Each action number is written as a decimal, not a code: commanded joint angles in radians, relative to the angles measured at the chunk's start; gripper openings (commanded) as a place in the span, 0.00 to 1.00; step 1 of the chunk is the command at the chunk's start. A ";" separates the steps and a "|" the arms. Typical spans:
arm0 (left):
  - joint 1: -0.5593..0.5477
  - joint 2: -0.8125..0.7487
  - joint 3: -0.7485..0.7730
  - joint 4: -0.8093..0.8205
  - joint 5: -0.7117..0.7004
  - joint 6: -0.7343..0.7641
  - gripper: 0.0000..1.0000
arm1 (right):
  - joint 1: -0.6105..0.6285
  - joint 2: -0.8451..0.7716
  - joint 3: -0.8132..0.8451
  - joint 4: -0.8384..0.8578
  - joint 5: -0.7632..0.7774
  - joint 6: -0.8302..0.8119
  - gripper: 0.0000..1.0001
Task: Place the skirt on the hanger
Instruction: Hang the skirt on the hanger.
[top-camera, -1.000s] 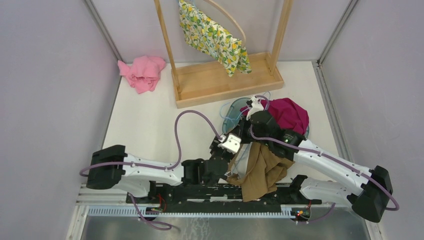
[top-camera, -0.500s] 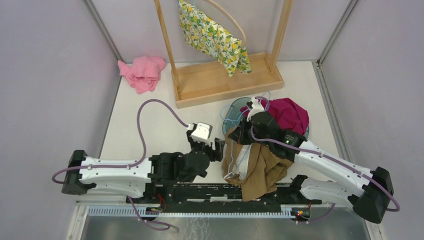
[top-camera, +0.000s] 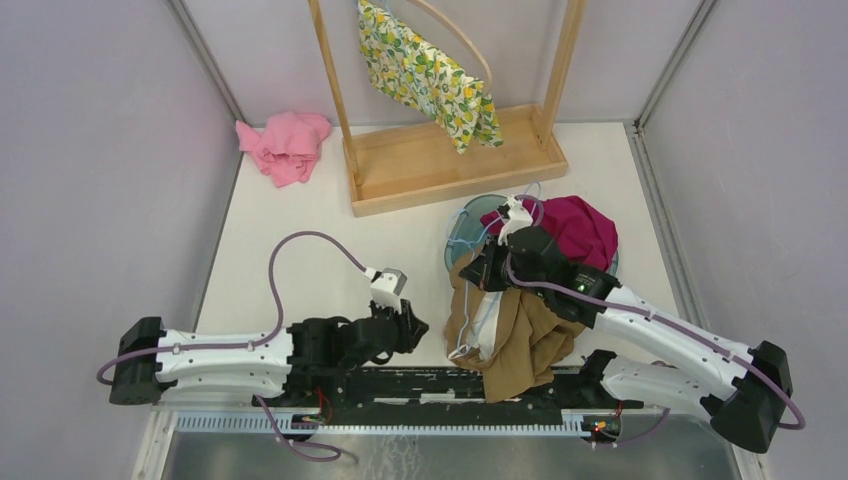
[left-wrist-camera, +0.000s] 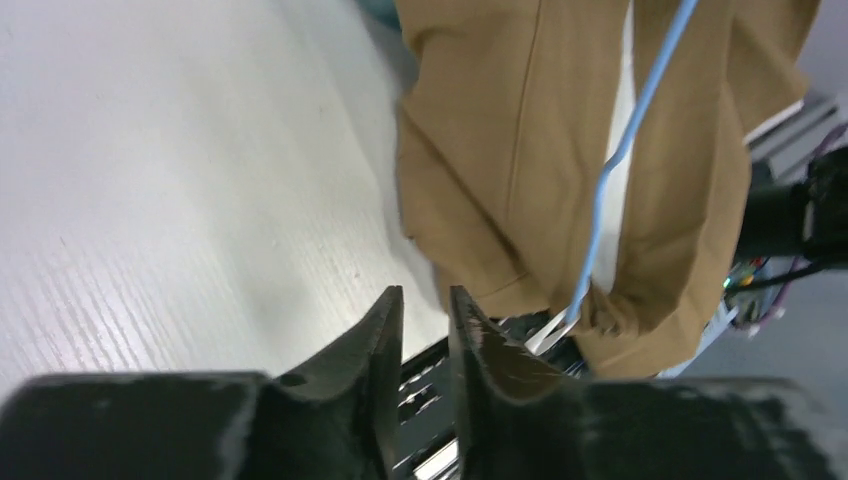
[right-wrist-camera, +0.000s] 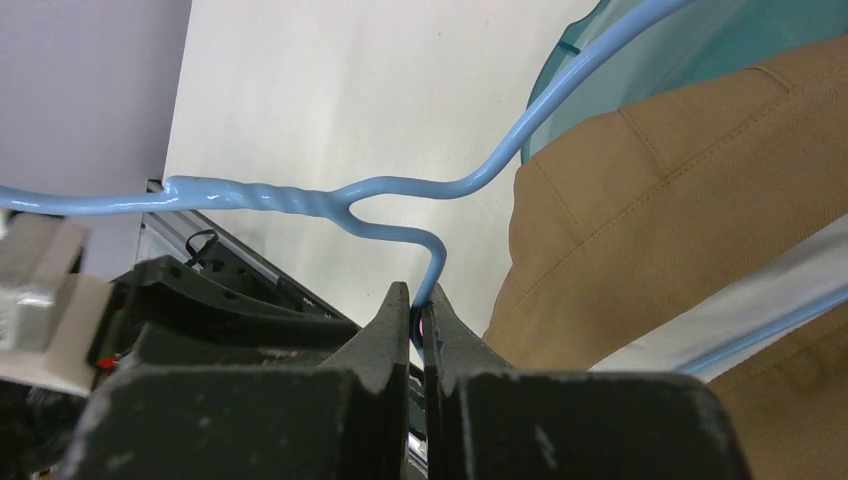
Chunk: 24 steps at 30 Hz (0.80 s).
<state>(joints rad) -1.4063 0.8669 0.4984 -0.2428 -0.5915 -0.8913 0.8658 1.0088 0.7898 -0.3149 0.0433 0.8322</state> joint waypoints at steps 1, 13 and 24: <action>0.068 -0.045 -0.068 0.112 0.217 -0.127 0.19 | 0.001 -0.046 -0.018 0.026 0.046 -0.043 0.01; 0.228 0.059 -0.263 0.574 0.666 -0.264 0.03 | 0.002 -0.113 -0.059 0.073 0.074 -0.064 0.01; 0.232 0.245 -0.233 0.750 0.750 -0.267 0.03 | 0.012 -0.125 -0.075 0.115 0.084 -0.066 0.01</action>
<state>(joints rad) -1.1793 1.0931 0.2207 0.3779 0.1123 -1.1221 0.8734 0.9020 0.7132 -0.2592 0.0643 0.8135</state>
